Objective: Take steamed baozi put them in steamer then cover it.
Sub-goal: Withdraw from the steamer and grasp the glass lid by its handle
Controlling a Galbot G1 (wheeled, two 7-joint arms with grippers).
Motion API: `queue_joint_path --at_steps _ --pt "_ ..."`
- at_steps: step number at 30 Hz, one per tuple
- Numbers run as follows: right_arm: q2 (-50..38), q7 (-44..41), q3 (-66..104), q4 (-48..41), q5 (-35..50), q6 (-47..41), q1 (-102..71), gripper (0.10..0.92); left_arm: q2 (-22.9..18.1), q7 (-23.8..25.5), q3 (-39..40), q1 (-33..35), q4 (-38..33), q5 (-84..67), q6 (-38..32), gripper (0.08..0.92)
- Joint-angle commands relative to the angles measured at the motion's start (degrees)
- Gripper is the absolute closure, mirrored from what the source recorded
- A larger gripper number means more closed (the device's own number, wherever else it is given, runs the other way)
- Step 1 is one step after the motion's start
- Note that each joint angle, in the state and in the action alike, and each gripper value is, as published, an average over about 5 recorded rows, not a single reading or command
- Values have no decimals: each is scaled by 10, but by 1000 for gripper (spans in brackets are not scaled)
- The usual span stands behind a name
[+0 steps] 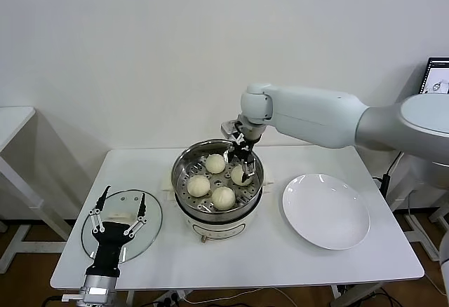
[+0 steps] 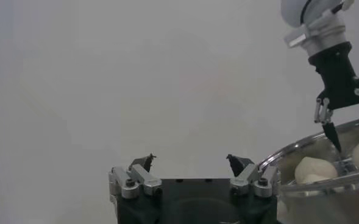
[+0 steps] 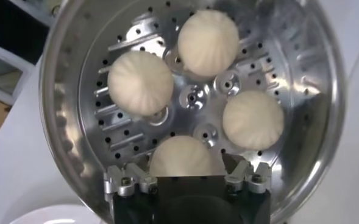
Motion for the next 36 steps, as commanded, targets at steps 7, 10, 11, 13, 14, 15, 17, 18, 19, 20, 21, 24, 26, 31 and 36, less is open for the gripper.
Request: queue_joint_path --at_steps 7,10,11,13,14,15,17,18,19,20,21,24,26,31,36 --pt "-293 520 208 222 133 119 -97 203 5 -13 1 -3 -9 34 19 177" --pt "-348 656 339 250 116 158 -235 203 7 -21 1 -8 -9 53 29 177" --pt "-362 687 396 255 112 168 -291 203 8 -24 1 -10 -8 58 32 177" --pt "-377 728 527 257 103 193 -421 203 11 -28 1 -15 -4 70 38 177" --pt "-380 741 592 257 99 204 -491 203 12 -30 0 -17 0 77 40 177" --pt "-378 747 655 256 96 214 -551 203 14 -32 -2 -20 3 85 42 177" --pt "-365 754 771 252 90 236 -672 203 17 -35 -7 -27 15 111 45 177" --pt "-353 754 814 249 86 247 -722 203 19 -37 -11 -31 21 129 47 177" --pt "-338 756 856 246 82 258 -766 203 22 -38 -16 -34 27 148 49 177" --pt "-323 757 889 242 77 268 -803 203 25 -38 -20 -37 33 167 51 177" --pt "-307 757 918 237 73 277 -834 203 28 -38 -25 -40 39 186 53 177" --pt "-247 753 991 223 56 299 -912 203 40 -38 -39 -47 56 237 57 177" --pt "-208 749 1025 214 39 313 -952 203 47 -41 -50 -49 71 283 59 177" --pt "-123 747 1072 206 -6 341 -1026 203 71 -49 -82 -43 131 415 62 177" --pt "-76 740 1080 208 -30 355 -1056 203 89 -62 -100 -33 199 492 40 177"
